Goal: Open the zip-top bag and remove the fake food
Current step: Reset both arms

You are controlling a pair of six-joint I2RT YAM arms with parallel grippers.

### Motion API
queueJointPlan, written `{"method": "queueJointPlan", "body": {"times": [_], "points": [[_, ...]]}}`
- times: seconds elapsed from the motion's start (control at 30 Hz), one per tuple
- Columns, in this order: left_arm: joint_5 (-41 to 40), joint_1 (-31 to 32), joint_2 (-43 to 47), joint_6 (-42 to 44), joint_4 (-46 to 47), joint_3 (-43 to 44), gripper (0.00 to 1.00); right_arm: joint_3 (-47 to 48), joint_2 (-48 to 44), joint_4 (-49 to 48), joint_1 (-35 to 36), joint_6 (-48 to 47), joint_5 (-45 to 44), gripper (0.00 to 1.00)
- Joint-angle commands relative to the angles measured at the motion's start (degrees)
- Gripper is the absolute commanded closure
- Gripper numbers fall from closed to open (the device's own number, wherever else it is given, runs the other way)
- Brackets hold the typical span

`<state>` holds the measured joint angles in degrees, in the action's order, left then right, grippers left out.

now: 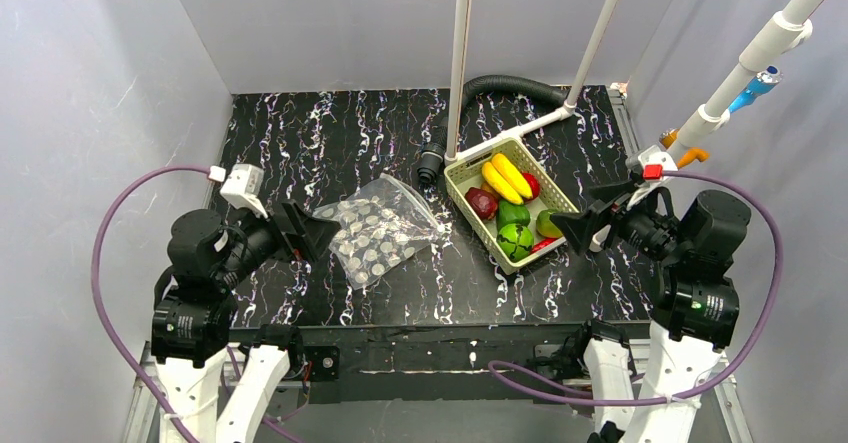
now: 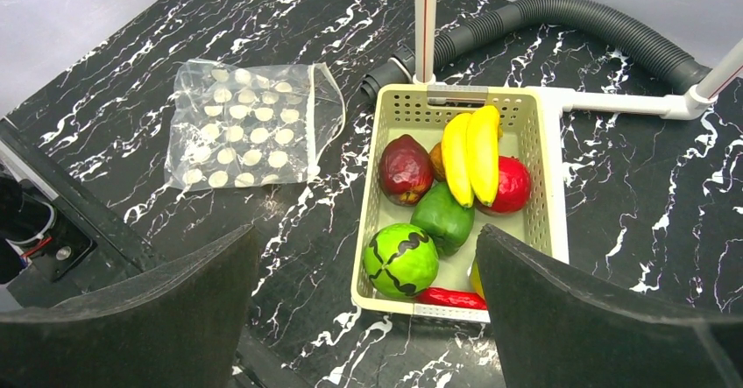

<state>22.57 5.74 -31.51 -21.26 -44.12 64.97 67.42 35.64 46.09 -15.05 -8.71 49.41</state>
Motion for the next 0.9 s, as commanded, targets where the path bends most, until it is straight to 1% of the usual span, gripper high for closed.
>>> {"method": "queueJointPlan", "body": {"times": [0.0,0.27,0.6,0.8,0.87], "points": [[13.12,0.22,0.05,4.55,2.56,-1.73,0.02,-1.12,-1.63,-3.16,-0.33,2.24,-0.22,0.02],[13.34,0.33,-0.66,4.47,2.63,-0.14,0.02,-1.98,-2.92,-3.98,-0.33,3.37,-0.46,0.02],[13.42,0.35,0.02,4.05,2.45,0.16,0.02,-2.38,-2.83,-3.72,-0.71,3.10,1.80,0.02],[12.52,0.33,1.56,4.27,2.46,-1.71,0.02,-2.45,-1.93,-3.56,-1.30,3.13,4.80,0.02],[11.84,0.33,2.25,4.66,2.32,-2.84,0.02,-2.99,-1.59,-3.65,-2.07,1.76,5.89,0.02]]}}
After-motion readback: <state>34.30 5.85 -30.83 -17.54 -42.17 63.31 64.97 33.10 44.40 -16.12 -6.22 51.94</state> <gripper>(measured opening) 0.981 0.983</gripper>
